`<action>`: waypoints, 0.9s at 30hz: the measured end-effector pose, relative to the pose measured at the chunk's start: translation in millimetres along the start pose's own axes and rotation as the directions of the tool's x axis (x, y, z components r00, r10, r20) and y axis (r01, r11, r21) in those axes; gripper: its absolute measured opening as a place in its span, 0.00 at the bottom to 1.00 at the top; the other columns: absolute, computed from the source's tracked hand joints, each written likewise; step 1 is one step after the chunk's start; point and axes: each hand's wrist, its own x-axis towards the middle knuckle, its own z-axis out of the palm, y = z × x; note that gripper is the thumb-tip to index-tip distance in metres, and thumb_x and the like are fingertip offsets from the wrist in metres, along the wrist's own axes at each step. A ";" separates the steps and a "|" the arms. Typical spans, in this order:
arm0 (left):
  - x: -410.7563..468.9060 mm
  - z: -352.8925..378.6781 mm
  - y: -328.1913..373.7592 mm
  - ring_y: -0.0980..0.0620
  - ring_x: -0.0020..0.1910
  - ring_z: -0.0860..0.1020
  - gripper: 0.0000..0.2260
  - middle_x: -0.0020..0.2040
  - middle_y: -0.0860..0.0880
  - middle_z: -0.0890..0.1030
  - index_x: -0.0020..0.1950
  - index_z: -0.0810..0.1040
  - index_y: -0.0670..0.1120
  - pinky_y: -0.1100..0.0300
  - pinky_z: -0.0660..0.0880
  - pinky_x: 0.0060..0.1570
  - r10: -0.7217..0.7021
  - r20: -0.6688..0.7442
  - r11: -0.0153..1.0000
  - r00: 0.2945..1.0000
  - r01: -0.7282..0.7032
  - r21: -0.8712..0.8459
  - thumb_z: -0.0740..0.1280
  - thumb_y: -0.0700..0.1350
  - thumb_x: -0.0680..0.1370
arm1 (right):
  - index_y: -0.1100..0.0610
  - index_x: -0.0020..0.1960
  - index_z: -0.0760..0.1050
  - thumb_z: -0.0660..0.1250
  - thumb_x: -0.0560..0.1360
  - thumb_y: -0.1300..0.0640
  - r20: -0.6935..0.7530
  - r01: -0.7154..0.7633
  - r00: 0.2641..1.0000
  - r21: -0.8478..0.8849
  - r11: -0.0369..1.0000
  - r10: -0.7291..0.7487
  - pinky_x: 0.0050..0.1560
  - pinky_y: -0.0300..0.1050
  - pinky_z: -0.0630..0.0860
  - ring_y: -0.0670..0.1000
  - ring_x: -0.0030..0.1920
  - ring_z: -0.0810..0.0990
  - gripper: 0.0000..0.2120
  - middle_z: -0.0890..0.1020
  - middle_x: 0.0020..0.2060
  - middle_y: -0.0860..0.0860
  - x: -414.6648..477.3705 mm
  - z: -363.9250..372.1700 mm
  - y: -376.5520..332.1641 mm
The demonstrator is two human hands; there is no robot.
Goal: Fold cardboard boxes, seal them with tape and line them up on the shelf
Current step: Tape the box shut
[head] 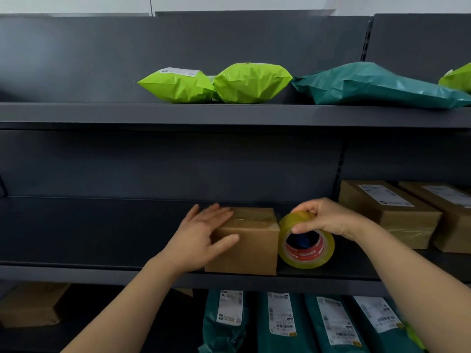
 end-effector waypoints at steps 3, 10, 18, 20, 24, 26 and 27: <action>1.1 4.8 5.5 0.60 0.77 0.55 0.41 0.77 0.56 0.62 0.78 0.61 0.54 0.65 0.42 0.74 0.033 0.004 0.985 0.999 -0.034 0.168 0.35 0.72 0.73 | 0.52 0.53 0.82 0.80 0.64 0.57 -0.009 0.009 1.000 0.004 1.000 -0.009 0.43 0.32 0.74 0.44 0.48 0.82 0.18 0.85 0.46 0.48 0.3 1.0 1.1; 14.6 8.8 38.9 0.55 0.77 0.57 0.39 0.79 0.51 0.59 0.79 0.57 0.51 0.60 0.49 0.77 0.039 0.069 0.930 0.997 -0.062 0.363 0.37 0.67 0.73 | 0.51 0.50 0.83 0.81 0.63 0.55 -0.008 0.034 0.999 0.008 0.999 -0.034 0.54 0.40 0.76 0.47 0.50 0.82 0.17 0.85 0.46 0.48 1.1 2.5 3.9; 20.4 19.6 61.5 0.44 0.78 0.53 0.29 0.80 0.57 0.53 0.79 0.49 0.61 0.40 0.51 0.75 -0.023 0.135 0.912 0.991 -0.034 0.408 0.55 0.61 0.79 | 0.51 0.51 0.82 0.81 0.63 0.56 -0.015 0.059 0.998 0.039 0.998 -0.058 0.49 0.37 0.76 0.46 0.49 0.83 0.17 0.85 0.45 0.48 0.4 3.5 7.2; 20.7 21.4 65.6 0.45 0.79 0.52 0.29 0.80 0.58 0.53 0.79 0.50 0.61 0.39 0.51 0.74 -0.054 0.125 0.933 0.991 0.006 0.361 0.56 0.61 0.79 | 0.51 0.50 0.83 0.81 0.63 0.55 -0.022 0.066 0.998 0.038 0.997 -0.065 0.51 0.38 0.77 0.47 0.49 0.83 0.17 0.86 0.45 0.48 0.2 4.1 9.3; 24.2 17.9 76.1 0.49 0.78 0.55 0.33 0.79 0.56 0.57 0.79 0.52 0.58 0.45 0.52 0.75 -0.035 0.131 0.917 0.991 -0.021 0.398 0.60 0.61 0.76 | 0.49 0.50 0.82 0.81 0.62 0.54 -0.039 0.072 0.997 0.033 0.997 -0.071 0.50 0.38 0.77 0.46 0.49 0.82 0.17 0.85 0.45 0.47 1.5 4.7 10.7; 40.7 3.8 82.7 0.50 0.77 0.57 0.37 0.78 0.54 0.59 0.79 0.54 0.57 0.49 0.52 0.76 -0.084 0.169 0.952 0.982 0.029 0.305 0.66 0.60 0.74 | 0.49 0.49 0.82 0.81 0.62 0.53 -0.046 0.075 0.996 0.029 0.997 -0.074 0.51 0.39 0.77 0.46 0.49 0.82 0.17 0.85 0.45 0.46 1.6 5.6 10.2; 52.8 -4.5 85.8 0.50 0.77 0.55 0.40 0.79 0.53 0.57 0.79 0.53 0.56 0.50 0.51 0.76 -0.114 0.216 0.960 0.970 0.052 0.275 0.69 0.59 0.73 | 0.49 0.50 0.82 0.82 0.61 0.53 -0.047 0.076 0.996 0.030 0.997 -0.075 0.53 0.41 0.78 0.46 0.49 0.82 0.18 0.85 0.45 0.46 1.9 6.2 9.3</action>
